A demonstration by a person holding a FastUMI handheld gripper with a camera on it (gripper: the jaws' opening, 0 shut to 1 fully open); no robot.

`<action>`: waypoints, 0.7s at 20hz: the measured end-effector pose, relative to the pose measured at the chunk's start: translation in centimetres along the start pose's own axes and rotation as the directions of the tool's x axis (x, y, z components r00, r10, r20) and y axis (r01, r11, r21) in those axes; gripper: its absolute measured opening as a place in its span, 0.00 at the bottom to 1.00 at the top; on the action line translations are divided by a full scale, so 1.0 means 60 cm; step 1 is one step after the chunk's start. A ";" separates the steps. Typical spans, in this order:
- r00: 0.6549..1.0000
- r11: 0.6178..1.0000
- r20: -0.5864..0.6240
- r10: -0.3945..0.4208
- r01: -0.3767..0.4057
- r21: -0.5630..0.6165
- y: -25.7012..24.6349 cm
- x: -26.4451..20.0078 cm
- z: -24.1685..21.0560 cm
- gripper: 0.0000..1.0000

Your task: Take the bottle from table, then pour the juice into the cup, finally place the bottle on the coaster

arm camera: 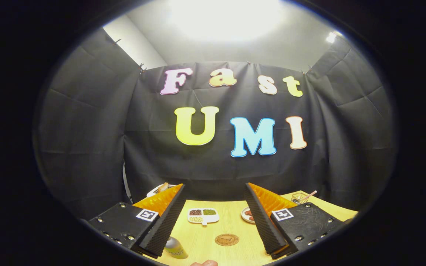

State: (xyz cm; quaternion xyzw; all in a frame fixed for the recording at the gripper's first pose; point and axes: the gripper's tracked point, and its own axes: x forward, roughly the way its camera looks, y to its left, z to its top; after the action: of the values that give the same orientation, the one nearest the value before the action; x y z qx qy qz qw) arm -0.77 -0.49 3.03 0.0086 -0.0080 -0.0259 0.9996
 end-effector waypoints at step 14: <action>0.998 0.998 -0.022 0.058 -0.058 -0.029 0.099 0.003 -0.089 0.96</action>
State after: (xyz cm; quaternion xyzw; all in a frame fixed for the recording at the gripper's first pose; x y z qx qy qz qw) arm -0.19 5.52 -2.19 -0.0064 0.0029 0.0032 1.0000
